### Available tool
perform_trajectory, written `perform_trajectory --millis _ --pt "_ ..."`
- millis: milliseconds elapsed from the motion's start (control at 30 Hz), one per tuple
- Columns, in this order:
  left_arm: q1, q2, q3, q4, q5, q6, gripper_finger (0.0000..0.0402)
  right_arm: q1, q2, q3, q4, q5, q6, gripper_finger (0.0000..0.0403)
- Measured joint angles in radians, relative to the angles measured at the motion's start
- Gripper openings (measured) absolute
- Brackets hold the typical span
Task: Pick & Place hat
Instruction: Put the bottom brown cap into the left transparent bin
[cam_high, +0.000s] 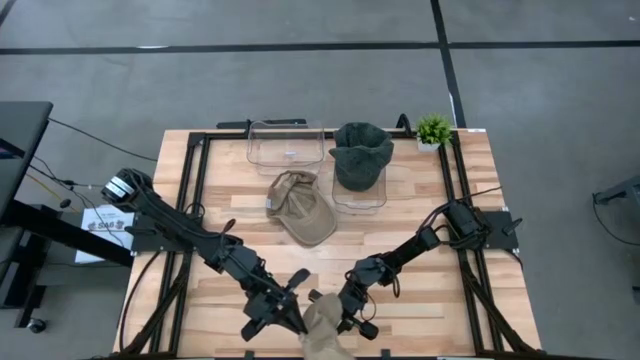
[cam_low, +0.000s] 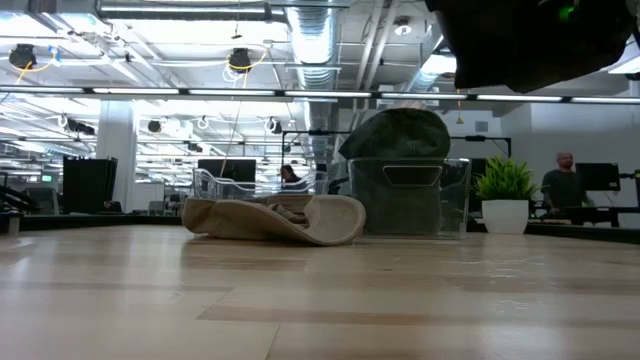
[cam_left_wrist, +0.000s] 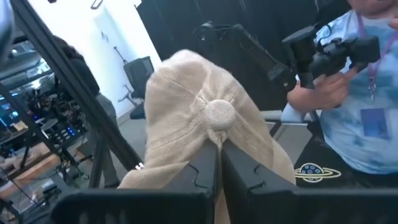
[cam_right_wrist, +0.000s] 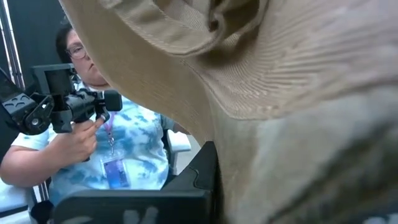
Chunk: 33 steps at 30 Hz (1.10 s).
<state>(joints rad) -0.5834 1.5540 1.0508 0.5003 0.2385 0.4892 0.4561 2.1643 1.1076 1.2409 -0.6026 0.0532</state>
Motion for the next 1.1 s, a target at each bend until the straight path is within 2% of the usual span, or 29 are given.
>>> perform_trajectory --millis 167,300,467,633,800,967,1100 --pt "-0.004 -0.025 0.0 -0.006 0.002 0.0 0.001 0.0 0.0 0.0 -0.027 0.008 0.028 0.0021" --pt "-0.004 -0.029 0.0 -0.007 0.002 -0.002 0.0009 0.001 0.0 0.0 -0.03 0.069 0.052 0.0047" --pt "-0.004 -0.028 0.0 -0.008 0.002 -0.021 0.0009 0.001 0.0 0.0 -0.057 0.142 0.052 0.0103" --pt "-0.004 -0.047 0.0 -0.018 0.002 -0.045 0.0009 -0.007 0.0 0.0 -0.079 0.139 0.056 0.017" --pt "-0.004 -0.116 0.0 -0.097 0.002 -0.093 0.0009 -0.037 0.0 0.0 -0.086 0.126 0.149 0.0218" --pt "-0.007 -0.209 0.0 -0.181 -0.016 -0.171 0.0009 -0.067 -0.001 0.0 -0.088 0.084 0.213 0.0237" --pt "-0.019 -0.284 -0.001 -0.274 -0.073 -0.25 0.0009 -0.081 -0.005 -0.001 -0.089 0.074 0.236 0.0237"
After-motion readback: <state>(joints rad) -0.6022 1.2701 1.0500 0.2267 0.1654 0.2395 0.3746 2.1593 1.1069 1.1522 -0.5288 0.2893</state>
